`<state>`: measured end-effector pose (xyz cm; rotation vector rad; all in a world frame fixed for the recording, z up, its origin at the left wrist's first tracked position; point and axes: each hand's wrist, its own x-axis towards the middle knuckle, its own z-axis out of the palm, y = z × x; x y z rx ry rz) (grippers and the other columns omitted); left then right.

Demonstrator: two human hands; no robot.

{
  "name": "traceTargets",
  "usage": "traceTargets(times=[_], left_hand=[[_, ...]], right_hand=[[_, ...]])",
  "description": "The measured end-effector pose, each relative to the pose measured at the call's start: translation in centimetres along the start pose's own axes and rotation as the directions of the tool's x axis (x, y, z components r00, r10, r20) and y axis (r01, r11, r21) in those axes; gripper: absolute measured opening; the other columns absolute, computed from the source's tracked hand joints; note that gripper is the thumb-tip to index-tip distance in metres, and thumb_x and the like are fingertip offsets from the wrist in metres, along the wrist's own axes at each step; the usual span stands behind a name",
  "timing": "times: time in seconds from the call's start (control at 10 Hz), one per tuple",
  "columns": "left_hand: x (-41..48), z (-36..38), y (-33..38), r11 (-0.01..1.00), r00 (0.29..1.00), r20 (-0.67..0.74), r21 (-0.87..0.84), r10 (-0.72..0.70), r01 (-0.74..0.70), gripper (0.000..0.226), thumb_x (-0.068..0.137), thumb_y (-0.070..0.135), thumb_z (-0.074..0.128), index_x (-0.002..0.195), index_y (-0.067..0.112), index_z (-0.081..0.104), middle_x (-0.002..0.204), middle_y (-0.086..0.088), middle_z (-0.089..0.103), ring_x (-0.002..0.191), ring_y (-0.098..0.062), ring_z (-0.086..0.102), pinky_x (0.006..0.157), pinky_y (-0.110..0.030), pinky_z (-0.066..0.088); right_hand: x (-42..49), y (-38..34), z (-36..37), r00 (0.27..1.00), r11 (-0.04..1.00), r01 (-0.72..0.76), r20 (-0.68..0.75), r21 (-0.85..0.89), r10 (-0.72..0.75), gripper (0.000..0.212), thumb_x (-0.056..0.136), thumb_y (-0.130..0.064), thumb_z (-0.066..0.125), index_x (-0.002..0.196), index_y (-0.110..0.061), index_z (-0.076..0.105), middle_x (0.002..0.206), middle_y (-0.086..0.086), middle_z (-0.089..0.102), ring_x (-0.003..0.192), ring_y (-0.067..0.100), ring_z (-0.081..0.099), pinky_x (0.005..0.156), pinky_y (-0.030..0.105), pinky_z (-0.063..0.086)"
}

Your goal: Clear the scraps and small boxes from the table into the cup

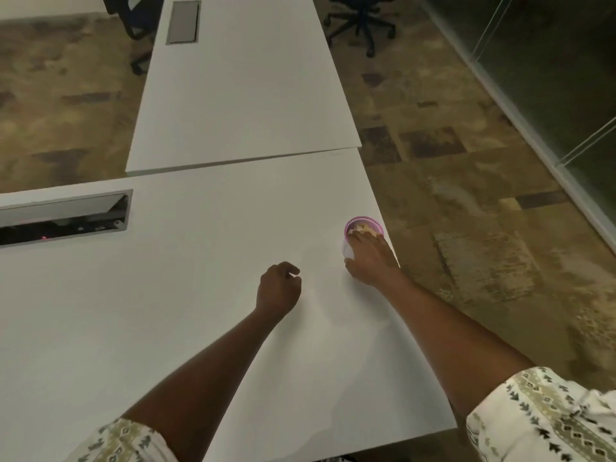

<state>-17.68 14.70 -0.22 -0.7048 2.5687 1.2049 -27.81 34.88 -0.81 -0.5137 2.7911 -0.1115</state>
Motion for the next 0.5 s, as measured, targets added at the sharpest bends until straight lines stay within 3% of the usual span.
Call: traceTargets(times=[0.1,0.2,0.3,0.4,0.5], left_hand=[[-0.5,-1.7,-1.4,0.998,0.999,-0.008,0.035,0.042,-0.042,0.019,0.089,0.020,0.059,0.106,0.021,0.070,0.106,-0.002,0.066,0.099,-0.019,0.063,0.081,-0.027,0.045],[-0.7,-3.9,-2.5,0.990,0.995,-0.032,0.105,0.097,-0.093,0.019,0.090,0.024,0.061,0.108,0.023,0.067,0.105,-0.001,0.064,0.099,-0.018,0.063,0.081,-0.028,0.047],[-0.8,-6.5,-4.0,0.973,0.986,-0.054,0.178,0.159,-0.147,0.021,0.092,0.028,0.060,0.112,0.022,0.063,0.109,-0.002,0.061,0.102,-0.021,0.062,0.086,-0.034,0.051],[-1.1,-8.9,-4.9,0.900,0.961,-0.048,0.366,0.271,-0.236,0.034,0.093,0.035,0.057,0.123,0.019,0.059,0.119,-0.005,0.058,0.107,-0.026,0.059,0.087,-0.038,0.049],[-1.1,-11.0,-6.9,0.758,0.932,-0.026,0.591,0.362,-0.277,0.051,0.095,0.045,0.052,0.137,0.015,0.049,0.130,-0.009,0.054,0.113,-0.030,0.055,0.090,-0.040,0.046]], right_hand=[[-0.3,-0.3,-1.1,0.999,1.000,-0.029,-0.034,0.002,0.029,0.050,0.089,-0.034,0.055,0.134,-0.013,0.051,0.145,0.003,0.049,0.136,0.027,0.042,0.113,0.042,0.032],[-1.0,-1.6,-2.3,0.985,0.996,-0.071,-0.155,0.048,0.078,0.040,0.087,-0.031,0.055,0.122,-0.010,0.057,0.132,0.006,0.056,0.130,0.028,0.046,0.109,0.041,0.037],[-1.9,-4.5,-2.8,0.973,0.997,-0.076,-0.220,-0.004,0.073,0.052,0.092,-0.037,0.055,0.136,-0.009,0.050,0.143,0.010,0.050,0.137,0.028,0.042,0.115,0.041,0.029],[-3.3,-8.4,-3.2,0.982,0.998,-0.049,-0.181,0.027,0.053,0.063,0.097,-0.044,0.049,0.149,-0.012,0.035,0.157,0.011,0.036,0.146,0.028,0.031,0.119,0.043,0.025],[-4.4,-13.3,-2.1,0.991,0.997,0.020,-0.132,0.075,-0.010,0.071,0.097,-0.051,0.044,0.155,-0.015,0.023,0.163,0.010,0.023,0.151,0.029,0.017,0.123,0.044,0.015]])
